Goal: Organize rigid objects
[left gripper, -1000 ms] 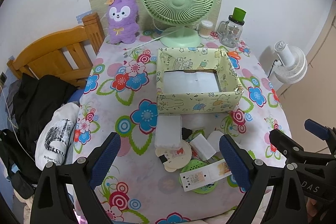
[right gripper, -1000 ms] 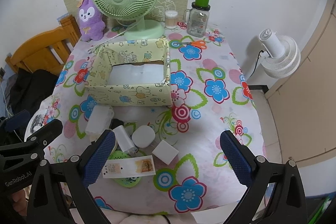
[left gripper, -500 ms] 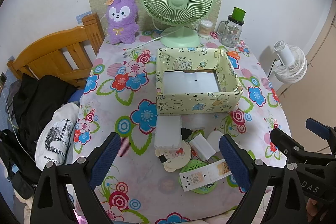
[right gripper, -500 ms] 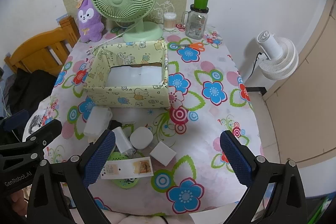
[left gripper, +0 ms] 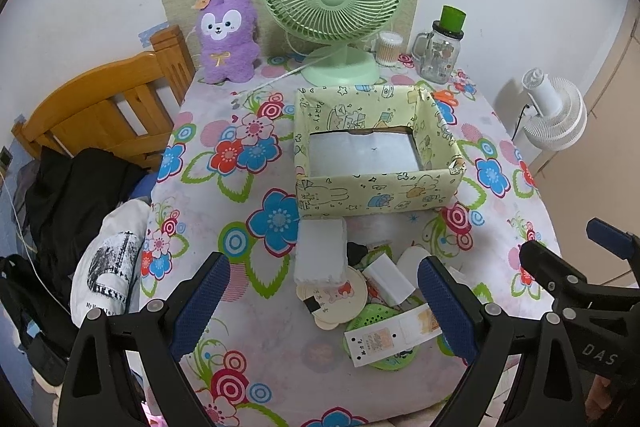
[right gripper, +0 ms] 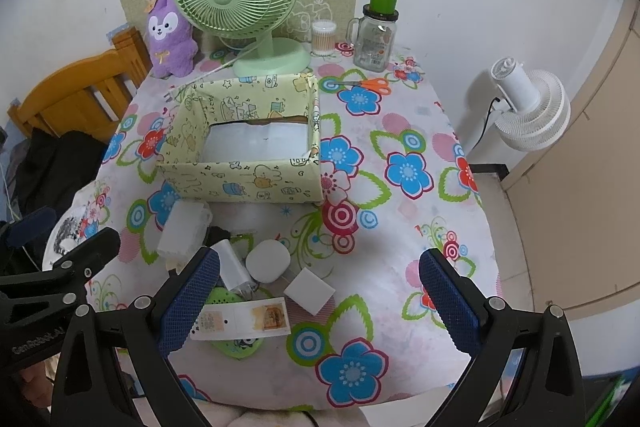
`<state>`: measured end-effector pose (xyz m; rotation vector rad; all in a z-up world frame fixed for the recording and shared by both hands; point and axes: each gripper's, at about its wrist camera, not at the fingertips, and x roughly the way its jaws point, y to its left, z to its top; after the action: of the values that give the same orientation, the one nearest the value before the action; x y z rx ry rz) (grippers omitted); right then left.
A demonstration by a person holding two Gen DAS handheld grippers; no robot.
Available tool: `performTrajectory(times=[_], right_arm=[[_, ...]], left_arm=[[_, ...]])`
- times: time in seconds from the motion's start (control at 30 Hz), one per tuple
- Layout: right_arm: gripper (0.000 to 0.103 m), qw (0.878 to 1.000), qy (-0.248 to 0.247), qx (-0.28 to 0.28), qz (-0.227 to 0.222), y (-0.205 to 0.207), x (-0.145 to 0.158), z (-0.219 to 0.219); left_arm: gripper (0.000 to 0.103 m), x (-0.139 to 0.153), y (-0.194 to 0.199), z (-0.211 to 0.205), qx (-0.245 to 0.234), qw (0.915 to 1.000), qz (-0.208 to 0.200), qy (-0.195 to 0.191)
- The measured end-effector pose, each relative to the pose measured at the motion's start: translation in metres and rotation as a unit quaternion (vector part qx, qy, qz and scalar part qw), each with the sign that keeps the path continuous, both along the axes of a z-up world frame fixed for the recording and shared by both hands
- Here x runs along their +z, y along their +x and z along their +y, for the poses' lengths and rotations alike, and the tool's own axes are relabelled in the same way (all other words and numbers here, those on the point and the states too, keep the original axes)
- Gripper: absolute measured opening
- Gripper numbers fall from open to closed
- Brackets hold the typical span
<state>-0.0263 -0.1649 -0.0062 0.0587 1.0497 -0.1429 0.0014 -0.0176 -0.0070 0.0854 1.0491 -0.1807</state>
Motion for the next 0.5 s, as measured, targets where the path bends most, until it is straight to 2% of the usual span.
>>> performTrajectory(times=[0.2, 0.5], right_arm=[[0.101, 1.0, 0.005, 0.007, 0.012, 0.011, -0.012, -0.001], [0.1, 0.999, 0.01, 0.025, 0.038, 0.032, -0.046, -0.002]], left_arm=[[0.096, -0.014, 0.012, 0.0, -0.002, 0.9998, 0.017, 0.003], [0.096, -0.048, 0.031, -0.004, -0.005, 0.9987, 0.046, 0.02]])
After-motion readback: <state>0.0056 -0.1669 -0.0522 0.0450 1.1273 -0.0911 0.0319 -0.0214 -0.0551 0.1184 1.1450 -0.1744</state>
